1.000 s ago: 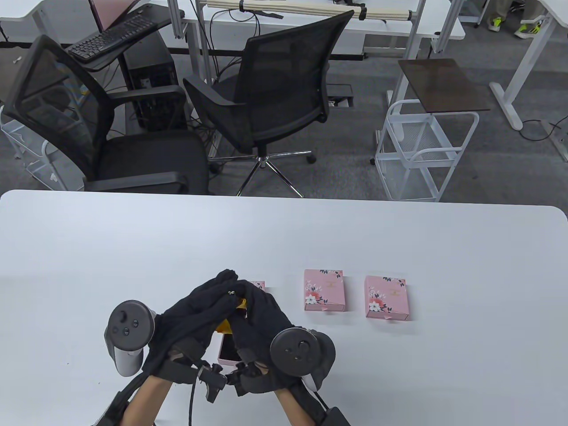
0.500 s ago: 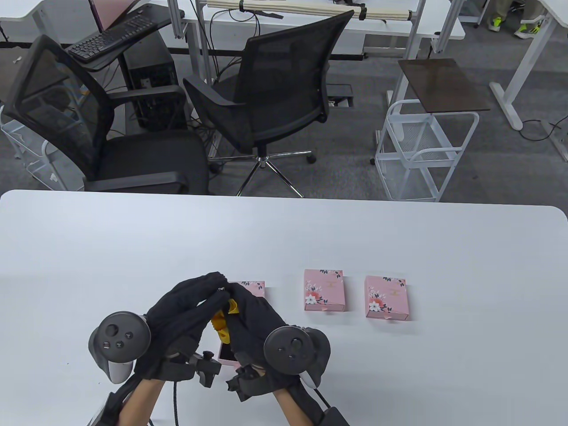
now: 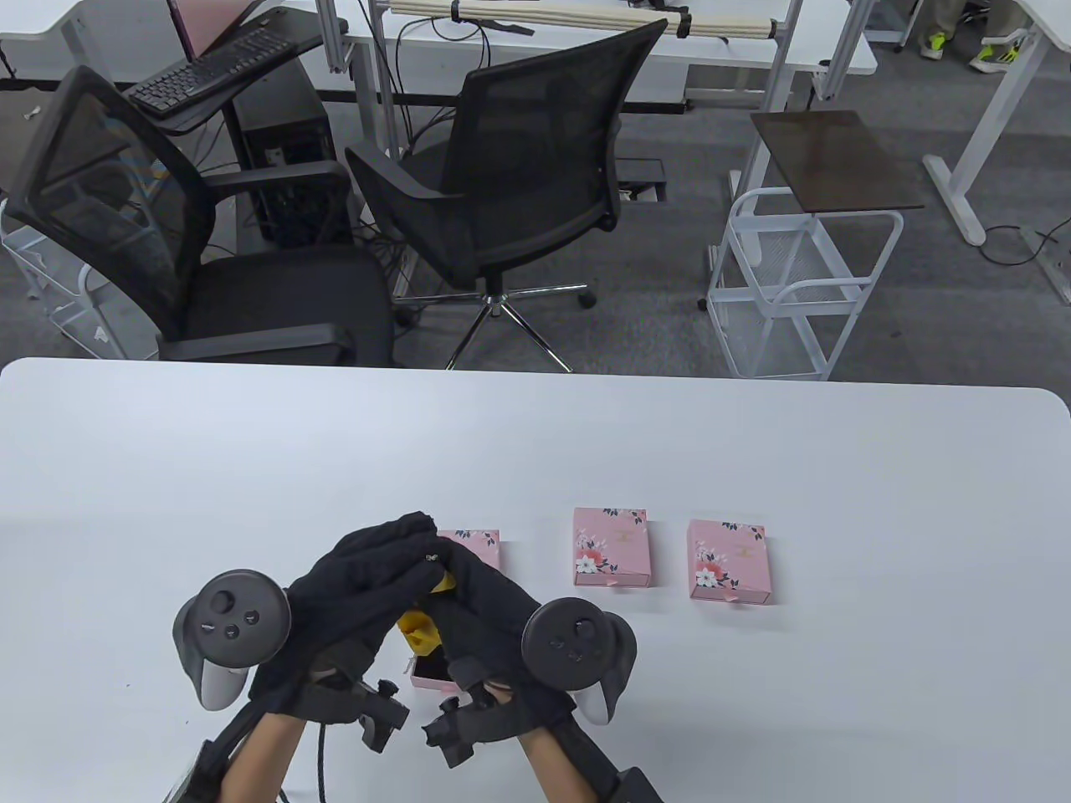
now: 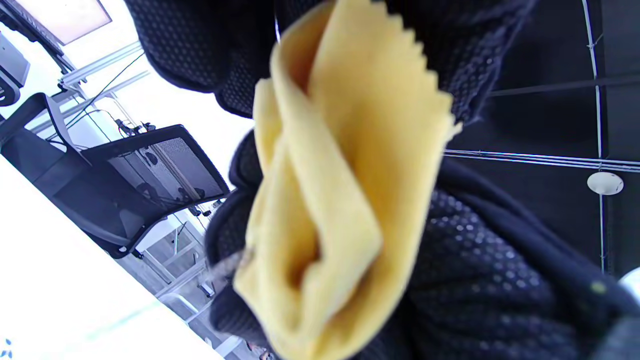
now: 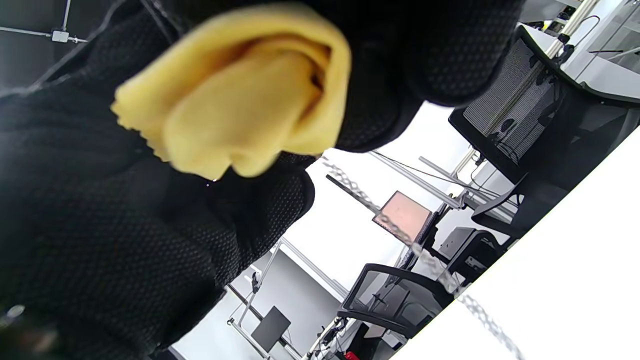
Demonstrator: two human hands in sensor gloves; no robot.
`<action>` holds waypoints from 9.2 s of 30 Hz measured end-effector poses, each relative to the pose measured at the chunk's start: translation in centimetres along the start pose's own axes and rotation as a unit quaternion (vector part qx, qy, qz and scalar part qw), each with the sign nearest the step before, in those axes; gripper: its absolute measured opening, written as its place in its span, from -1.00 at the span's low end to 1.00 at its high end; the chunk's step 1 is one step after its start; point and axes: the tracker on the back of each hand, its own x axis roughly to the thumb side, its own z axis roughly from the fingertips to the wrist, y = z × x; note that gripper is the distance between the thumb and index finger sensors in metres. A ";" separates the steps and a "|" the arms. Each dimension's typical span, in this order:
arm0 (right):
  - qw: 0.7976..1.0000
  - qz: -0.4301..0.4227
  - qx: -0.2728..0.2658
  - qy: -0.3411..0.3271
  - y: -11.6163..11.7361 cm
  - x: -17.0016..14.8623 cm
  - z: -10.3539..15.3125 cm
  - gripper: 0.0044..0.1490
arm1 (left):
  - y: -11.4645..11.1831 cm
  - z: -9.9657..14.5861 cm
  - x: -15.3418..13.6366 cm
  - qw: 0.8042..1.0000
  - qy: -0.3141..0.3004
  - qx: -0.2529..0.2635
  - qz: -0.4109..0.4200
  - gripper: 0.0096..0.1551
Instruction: Dust necklace
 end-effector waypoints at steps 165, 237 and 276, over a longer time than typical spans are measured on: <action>0.968 0.219 0.113 0.051 -1.4 -4.5 -1.6 -0.53 | 2.7 -0.4 -3.5 0.994 0.045 0.101 0.006 -0.64; 0.767 0.493 0.395 0.114 7.4 -8.0 0.8 -0.30 | -11.0 -0.4 -14.3 0.894 0.129 -0.271 -0.333 -0.36; 0.782 0.544 0.302 0.047 7.0 -8.8 1.0 -0.49 | -10.3 -0.5 -15.6 0.894 0.154 -0.295 -0.300 -0.38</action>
